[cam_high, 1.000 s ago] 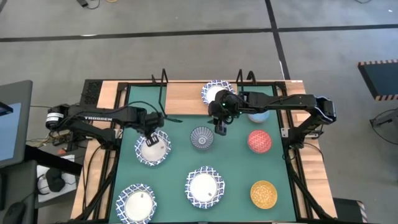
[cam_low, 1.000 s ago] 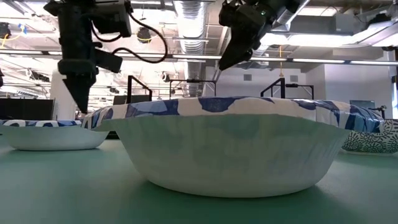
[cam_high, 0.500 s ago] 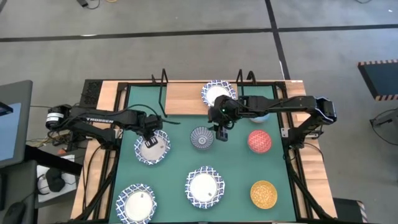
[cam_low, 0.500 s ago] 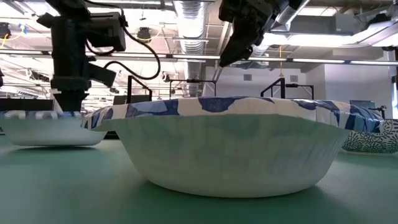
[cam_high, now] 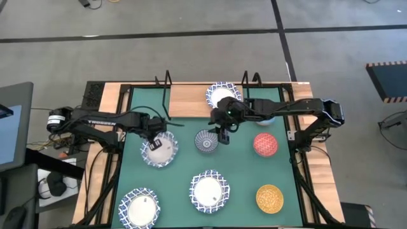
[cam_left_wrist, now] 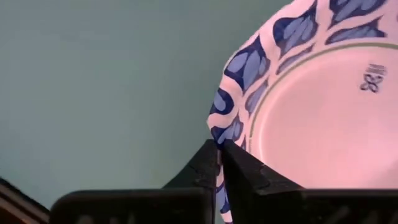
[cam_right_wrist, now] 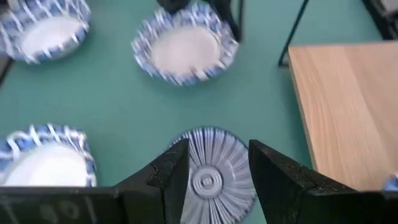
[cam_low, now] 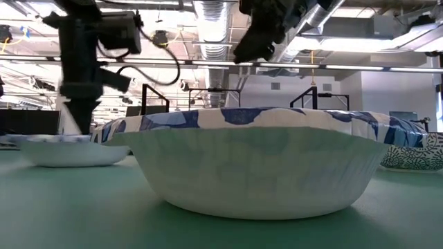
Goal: Place and stack bowls onto a shelf
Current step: Stack the white bowl on top of the other white bowl on the shelf
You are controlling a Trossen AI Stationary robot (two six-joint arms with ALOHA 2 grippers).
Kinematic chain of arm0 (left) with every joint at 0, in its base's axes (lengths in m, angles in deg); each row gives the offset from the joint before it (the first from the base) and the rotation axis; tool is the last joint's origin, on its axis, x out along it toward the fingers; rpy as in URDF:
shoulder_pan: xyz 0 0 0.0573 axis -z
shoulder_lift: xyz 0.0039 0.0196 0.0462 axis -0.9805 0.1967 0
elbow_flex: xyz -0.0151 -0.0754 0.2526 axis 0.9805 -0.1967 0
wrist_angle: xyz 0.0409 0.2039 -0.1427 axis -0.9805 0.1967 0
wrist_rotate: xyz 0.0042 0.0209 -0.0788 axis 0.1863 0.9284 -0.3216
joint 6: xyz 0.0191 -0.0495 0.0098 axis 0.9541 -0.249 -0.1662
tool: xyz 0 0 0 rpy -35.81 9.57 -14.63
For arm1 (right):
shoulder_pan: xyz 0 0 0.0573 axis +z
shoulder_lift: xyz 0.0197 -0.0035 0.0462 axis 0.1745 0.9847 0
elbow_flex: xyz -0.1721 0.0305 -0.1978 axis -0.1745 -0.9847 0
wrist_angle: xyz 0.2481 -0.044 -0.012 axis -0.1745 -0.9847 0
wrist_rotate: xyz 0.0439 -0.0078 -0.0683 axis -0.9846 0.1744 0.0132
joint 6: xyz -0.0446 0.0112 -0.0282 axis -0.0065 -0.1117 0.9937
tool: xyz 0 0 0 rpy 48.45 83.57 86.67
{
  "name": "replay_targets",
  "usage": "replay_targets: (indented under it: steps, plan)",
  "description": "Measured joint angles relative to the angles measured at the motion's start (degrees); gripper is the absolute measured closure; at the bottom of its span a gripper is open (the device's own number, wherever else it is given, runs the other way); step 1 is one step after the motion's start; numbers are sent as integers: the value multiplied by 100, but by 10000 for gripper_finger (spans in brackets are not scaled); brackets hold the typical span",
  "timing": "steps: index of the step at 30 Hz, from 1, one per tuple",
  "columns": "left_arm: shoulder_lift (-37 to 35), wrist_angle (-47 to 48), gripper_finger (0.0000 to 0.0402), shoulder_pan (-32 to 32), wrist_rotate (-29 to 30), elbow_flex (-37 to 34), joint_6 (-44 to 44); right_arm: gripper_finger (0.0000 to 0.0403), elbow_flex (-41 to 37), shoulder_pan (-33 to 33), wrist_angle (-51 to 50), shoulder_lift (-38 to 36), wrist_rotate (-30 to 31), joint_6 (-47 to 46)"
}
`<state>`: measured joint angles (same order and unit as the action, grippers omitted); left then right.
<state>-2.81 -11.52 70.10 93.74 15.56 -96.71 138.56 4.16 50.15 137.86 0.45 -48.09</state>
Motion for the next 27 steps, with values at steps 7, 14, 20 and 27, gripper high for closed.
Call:
replay_targets:
  steps: [7, 14, 20, 27]
  plan:
    - [0, -53, 401, 518, 988, 856, -209, 204, 0, 2, 317, 1, 391, -171]
    - [0, -491, 401, 1217, 2297, 1640, 340, 158, -2, 16, 857, 2, 437, 157]
    - [-2, -1659, 401, 1541, 3191, 1815, 1328, 132, -2, 7, 1211, 2, 507, 419]
    - [-2, -2262, 401, 1617, 3655, 1815, 1947, 144, -2, -188, 1117, 4, 636, 416]
